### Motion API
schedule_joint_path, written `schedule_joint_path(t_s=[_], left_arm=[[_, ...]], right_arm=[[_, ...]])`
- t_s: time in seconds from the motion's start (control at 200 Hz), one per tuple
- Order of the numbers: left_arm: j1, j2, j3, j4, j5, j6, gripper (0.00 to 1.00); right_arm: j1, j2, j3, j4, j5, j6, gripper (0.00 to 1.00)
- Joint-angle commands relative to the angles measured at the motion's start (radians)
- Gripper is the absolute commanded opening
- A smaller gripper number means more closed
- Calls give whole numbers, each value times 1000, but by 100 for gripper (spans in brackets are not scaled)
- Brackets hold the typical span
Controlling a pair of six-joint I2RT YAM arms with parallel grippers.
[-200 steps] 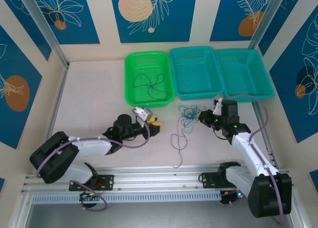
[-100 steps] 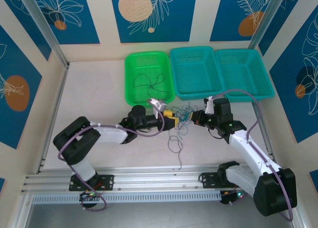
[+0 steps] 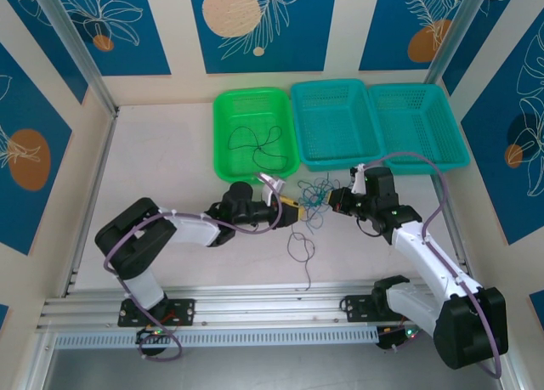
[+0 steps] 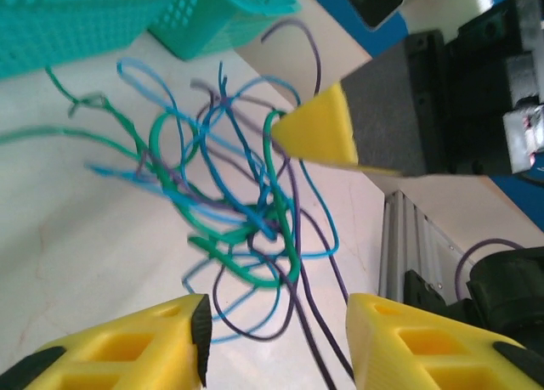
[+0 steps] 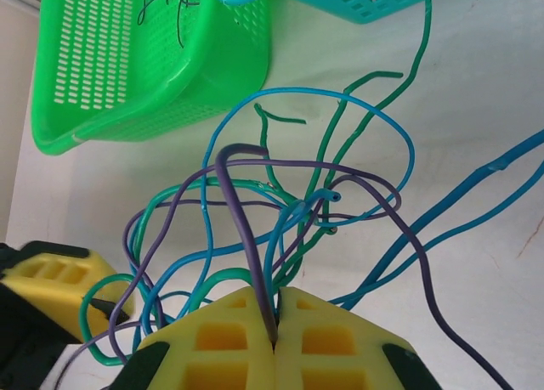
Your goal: Untangle the cables
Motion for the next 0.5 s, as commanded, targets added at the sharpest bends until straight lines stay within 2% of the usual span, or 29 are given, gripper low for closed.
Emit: schedule_joint_path(t_s=[0.0, 0.04, 0.06, 0.155, 0.24, 0.37, 0.495], left_arm=[[-5, 32, 7, -14, 28, -38, 46], [-5, 36, 8, -32, 21, -34, 44], [-5, 37, 8, -37, 22, -32, 39], [-5, 29, -16, -4, -2, -35, 0], [-4, -7, -43, 14, -41, -20, 0], [0, -82, -78, -72, -152, 58, 0], [14, -91, -115, -163, -234, 92, 0]], right_arm=[[5, 10, 34, 13, 4, -14, 0], [6, 10, 34, 10, 5, -16, 0], [5, 9, 34, 9, 7, -16, 0], [7, 6, 27, 10, 10, -17, 0], [9, 5, -3, 3, 59, -14, 0], [-38, -11, -72, -97, 292, 149, 3], [-175, -44, -173, -74, 206, 242, 6]])
